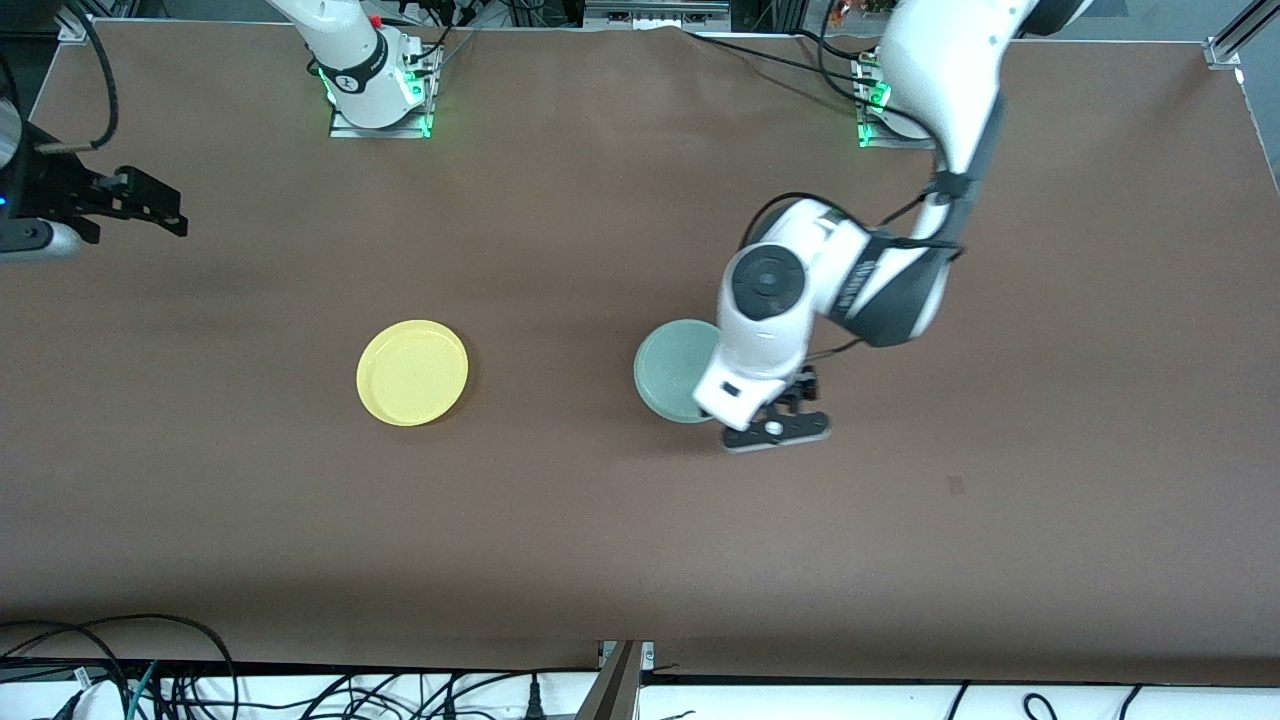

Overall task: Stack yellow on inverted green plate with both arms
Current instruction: 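Release the green plate with the left gripper while the right gripper reaches the yellow plate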

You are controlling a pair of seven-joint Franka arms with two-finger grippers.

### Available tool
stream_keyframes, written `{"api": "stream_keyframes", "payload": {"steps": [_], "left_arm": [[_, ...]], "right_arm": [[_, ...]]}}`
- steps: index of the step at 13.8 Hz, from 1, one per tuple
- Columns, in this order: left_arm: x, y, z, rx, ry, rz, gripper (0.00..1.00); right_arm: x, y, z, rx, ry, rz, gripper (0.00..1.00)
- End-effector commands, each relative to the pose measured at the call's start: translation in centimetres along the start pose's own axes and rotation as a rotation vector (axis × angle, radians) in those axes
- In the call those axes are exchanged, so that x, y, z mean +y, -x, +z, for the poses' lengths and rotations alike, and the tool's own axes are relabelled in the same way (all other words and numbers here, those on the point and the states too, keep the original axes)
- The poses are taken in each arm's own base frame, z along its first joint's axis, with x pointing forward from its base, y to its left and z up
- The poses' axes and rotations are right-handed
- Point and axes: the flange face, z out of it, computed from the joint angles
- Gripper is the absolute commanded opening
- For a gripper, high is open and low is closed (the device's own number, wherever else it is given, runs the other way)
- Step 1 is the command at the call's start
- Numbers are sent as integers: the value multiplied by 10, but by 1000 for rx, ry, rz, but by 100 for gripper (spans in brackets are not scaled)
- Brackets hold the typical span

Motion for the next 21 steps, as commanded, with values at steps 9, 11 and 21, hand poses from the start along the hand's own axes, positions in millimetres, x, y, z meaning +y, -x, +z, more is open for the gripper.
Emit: {"api": "stream_keyframes", "payload": {"steps": [9,11,21], "left_arm": [[-230,-41,-145,-122,7,94,100],[-284,-43,-165,-146,56,147,100],[-403,3,-190,-85,81,140,100]], "right_arm": [[8,-36,241,37,-25,45,100],[9,-45,274,37,-24,52,100],[0,-34,357,59,-73,121,100]]}}
